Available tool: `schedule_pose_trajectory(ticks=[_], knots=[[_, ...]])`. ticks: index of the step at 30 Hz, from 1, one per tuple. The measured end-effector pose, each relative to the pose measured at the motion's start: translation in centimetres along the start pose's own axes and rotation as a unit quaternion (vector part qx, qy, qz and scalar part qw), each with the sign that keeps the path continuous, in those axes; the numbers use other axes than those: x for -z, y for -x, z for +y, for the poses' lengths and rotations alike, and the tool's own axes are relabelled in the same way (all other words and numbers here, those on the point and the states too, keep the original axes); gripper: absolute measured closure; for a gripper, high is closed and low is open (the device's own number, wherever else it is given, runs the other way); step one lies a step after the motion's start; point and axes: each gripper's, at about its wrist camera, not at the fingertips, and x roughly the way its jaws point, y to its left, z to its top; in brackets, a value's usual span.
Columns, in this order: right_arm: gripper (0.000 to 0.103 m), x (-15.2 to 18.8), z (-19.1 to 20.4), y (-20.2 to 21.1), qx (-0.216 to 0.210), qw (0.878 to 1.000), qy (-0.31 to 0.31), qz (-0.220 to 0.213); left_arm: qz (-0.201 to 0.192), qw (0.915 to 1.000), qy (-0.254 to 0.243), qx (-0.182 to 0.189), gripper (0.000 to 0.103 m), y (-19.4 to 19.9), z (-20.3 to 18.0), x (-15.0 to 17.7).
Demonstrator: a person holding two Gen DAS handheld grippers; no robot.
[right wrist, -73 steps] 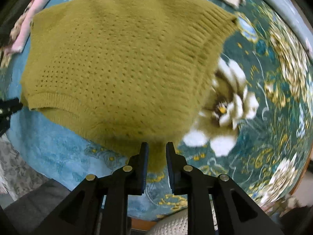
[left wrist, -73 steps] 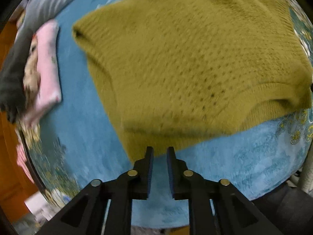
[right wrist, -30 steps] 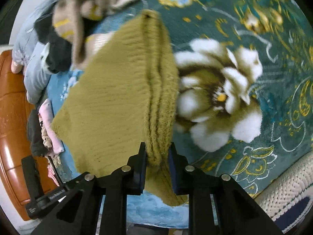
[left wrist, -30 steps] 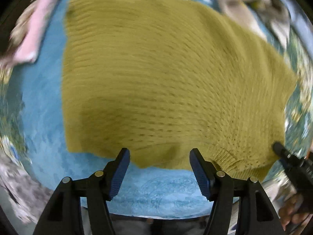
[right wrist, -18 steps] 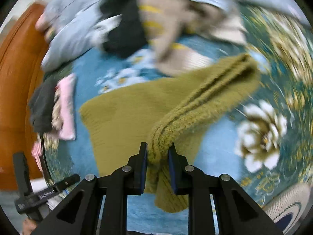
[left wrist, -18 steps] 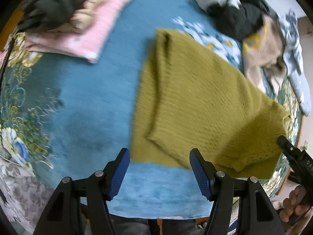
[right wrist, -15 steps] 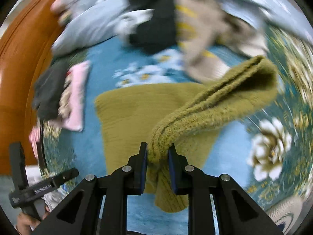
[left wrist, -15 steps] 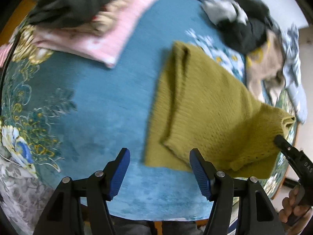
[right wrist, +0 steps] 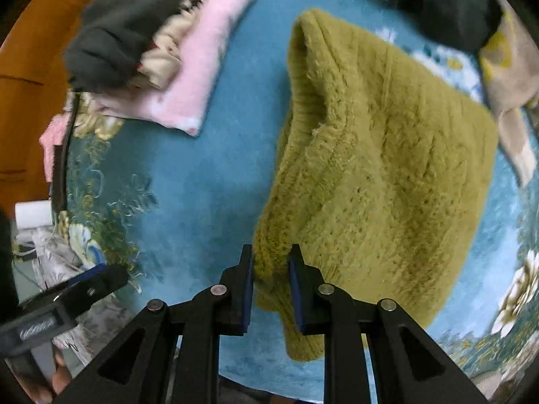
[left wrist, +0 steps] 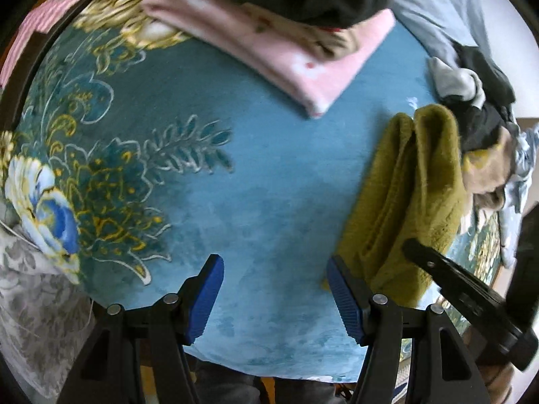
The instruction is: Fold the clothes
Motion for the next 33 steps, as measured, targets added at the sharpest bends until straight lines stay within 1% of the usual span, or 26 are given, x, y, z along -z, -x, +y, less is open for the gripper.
schedule_pose_trajectory(ticks=[5,6,8,10,11,12,14,17,19,22,23,24,26,27,28,29,30,33], knots=[[0.082,-0.1,0.1,-0.3,-0.011,1.000,0.004,0.002,0.013,0.9999,-0.010,0.003,0.036,-0.9,-0.3,-0.6],[0.080,0.0,-0.1,-0.1,-0.019,1.000,0.004,-0.001,0.016,0.9998,-0.015,0.005,0.036,-1.2,-0.6,-0.9],[0.075,0.3,-0.6,0.1,-0.048,0.999,-0.008,0.000,0.019,0.9995,-0.023,0.013,0.036,-1.8,-1.6,-1.6],[0.072,0.9,-2.0,0.6,-0.097,0.995,-0.039,0.003,0.021,0.9989,-0.031,0.028,0.036,-2.2,-2.8,-2.4],[0.066,1.3,-2.9,1.0,-0.117,0.991,-0.059,-0.002,0.023,0.9984,-0.038,0.036,0.036,-2.4,-3.6,-2.7],[0.061,1.9,-4.1,1.5,-0.123,0.989,-0.082,-0.011,0.024,0.9977,-0.046,0.044,0.036,-2.6,-4.4,-3.1],[0.061,3.1,-6.4,2.2,-0.118,0.985,-0.124,-0.025,0.031,0.9956,-0.069,0.056,0.036,-3.1,-6.1,-3.6],[0.061,5.2,-10.1,2.7,-0.103,0.978,-0.180,-0.023,0.056,0.9893,-0.121,0.059,0.032,-4.9,-9.2,-3.8],[0.061,6.4,-12.0,2.5,-0.087,0.975,-0.205,-0.016,0.088,0.9829,-0.155,0.045,0.032,-7.0,-10.9,-3.4],[0.061,8.4,-14.1,2.6,-0.066,0.970,-0.234,-0.010,0.134,0.9733,-0.186,0.015,0.032,-10.1,-12.2,-1.8],[0.061,8.9,-14.6,2.6,-0.065,0.967,-0.245,-0.009,0.140,0.9721,-0.188,0.006,0.033,-10.8,-12.2,-1.3],[0.061,9.5,-15.0,2.6,-0.066,0.964,-0.256,-0.010,0.140,0.9731,-0.183,0.004,0.034,-11.1,-12.1,-0.8],[0.061,10.4,-15.4,2.5,-0.070,0.959,-0.276,-0.011,0.126,0.9781,-0.165,0.015,0.055,-11.3,-11.5,0.0],[0.061,10.8,-15.6,2.4,-0.074,0.956,-0.285,-0.012,0.116,0.9813,-0.151,0.029,0.070,-11.1,-11.2,0.3],[0.061,11.3,-15.7,2.3,-0.078,0.953,-0.293,-0.014,0.107,0.9838,-0.139,0.038,0.080,-10.9,-10.8,0.5],[0.061,11.6,-15.7,2.2,-0.082,0.951,-0.299,-0.016,0.100,0.9854,-0.132,0.041,0.084,-10.7,-10.6,0.7],[0.061,11.9,-15.8,2.0,-0.086,0.949,-0.303,-0.016,0.094,0.9863,-0.129,0.041,0.086,-10.4,-10.5,0.9],[0.061,12.6,-16.1,1.1,-0.099,0.943,-0.317,-0.020,0.089,0.9882,-0.121,0.030,0.087,-10.3,-9.7,1.3]])
